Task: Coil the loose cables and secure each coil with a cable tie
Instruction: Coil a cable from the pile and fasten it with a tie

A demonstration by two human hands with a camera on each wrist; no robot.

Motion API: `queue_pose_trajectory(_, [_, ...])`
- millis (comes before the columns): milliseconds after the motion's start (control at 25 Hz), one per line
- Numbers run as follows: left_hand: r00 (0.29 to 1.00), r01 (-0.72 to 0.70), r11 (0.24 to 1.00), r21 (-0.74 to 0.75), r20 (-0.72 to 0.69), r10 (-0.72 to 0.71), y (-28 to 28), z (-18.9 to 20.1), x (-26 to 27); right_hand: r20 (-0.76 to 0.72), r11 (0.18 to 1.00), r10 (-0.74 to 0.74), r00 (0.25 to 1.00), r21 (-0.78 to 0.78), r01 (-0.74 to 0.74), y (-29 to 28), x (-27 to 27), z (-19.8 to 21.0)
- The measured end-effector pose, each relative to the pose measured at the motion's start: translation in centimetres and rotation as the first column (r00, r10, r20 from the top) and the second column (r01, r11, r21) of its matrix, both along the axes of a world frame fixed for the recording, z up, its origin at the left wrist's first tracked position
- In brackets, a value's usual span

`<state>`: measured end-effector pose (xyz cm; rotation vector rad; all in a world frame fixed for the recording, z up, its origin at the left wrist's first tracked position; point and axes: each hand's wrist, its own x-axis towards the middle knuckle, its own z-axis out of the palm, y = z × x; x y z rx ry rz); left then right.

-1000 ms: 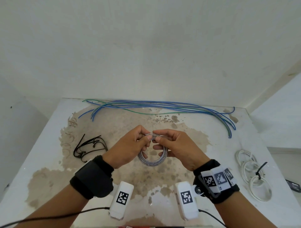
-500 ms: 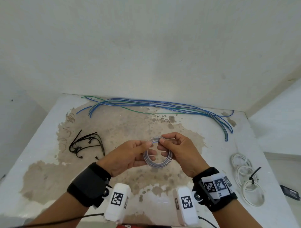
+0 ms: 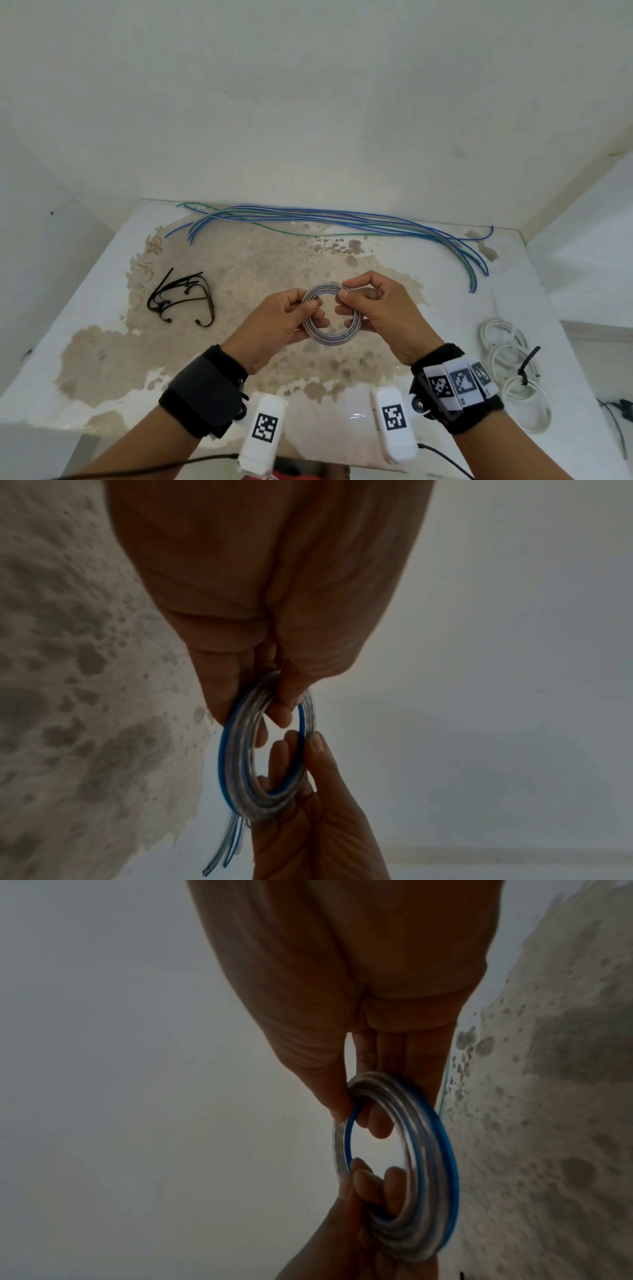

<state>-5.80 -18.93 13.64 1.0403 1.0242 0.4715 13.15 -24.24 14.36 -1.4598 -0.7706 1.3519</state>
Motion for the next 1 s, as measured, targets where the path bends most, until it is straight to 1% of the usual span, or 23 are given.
queue_pose_trajectory(120, [1.000,0.000,1.000,0.015,-0.030,0.000,-0.6,0.2,0.8,0.064,0.997,0.078,0.995,-0.034,-0.075,-0.7,1.0,0.3])
queue_pose_trajectory(160, [1.000,-0.002,1.000,-0.016,-0.013,0.002,-0.7,0.2,1.0,0.063,0.996,0.086,0.994,-0.038,-0.084,-0.8,1.2,0.4])
queue_pose_trajectory(280, [0.989,-0.057,0.984,-0.171,0.122,0.079,-0.8,0.8,1.6,0.002,0.999,0.050,0.999,-0.015,-0.049,-1.2,1.9,0.3])
queue_pose_trajectory(320, [0.988,-0.064,0.983,-0.172,0.129,0.087,-0.8,0.9,1.7,-0.027,0.999,0.042,0.999,-0.011,-0.042,-1.3,2.1,0.2])
queue_pose_trajectory(440, [1.000,-0.019,0.999,-0.049,0.002,0.019,-0.9,1.0,1.9,-0.067,0.999,0.034,0.997,-0.004,-0.034,-1.5,2.1,-0.2])
queue_pose_trajectory(520, [0.999,-0.009,1.000,-0.024,-0.038,0.008,-0.9,0.8,2.5,-0.065,1.000,0.027,0.998,0.012,-0.026,-1.6,2.0,-0.4])
queue_pose_trajectory(640, [0.999,-0.033,0.999,-0.009,-0.022,0.032,-0.8,0.4,3.5,-0.066,0.999,0.025,0.997,0.030,-0.023,-1.5,2.0,-0.5])
queue_pose_trajectory(720, [0.998,-0.054,0.999,0.002,-0.019,0.054,-1.0,0.0,4.1,-0.024,0.998,0.029,0.999,0.050,-0.027,-1.5,2.3,-0.6])
queue_pose_trajectory(800, [0.997,-0.083,0.996,-0.035,-0.007,0.082,-1.1,-0.1,4.4,0.014,0.998,0.024,1.000,0.066,-0.025,-1.5,2.4,-0.8])
queue_pose_trajectory(920, [0.994,-0.088,0.991,-0.102,0.051,0.093,-0.6,0.4,4.2,0.005,0.997,0.027,1.000,0.068,-0.027,-1.4,2.6,-1.0])
queue_pose_trajectory(960, [0.995,-0.075,0.993,-0.092,0.063,0.081,-0.4,0.6,4.0,-0.005,0.997,0.028,1.000,0.066,-0.028,-1.3,2.6,-0.9])
queue_pose_trajectory(1000, [0.996,-0.061,0.997,-0.050,0.057,0.063,-0.4,0.7,3.8,-0.016,0.997,0.031,0.999,0.065,-0.030,-1.1,2.6,-0.9])
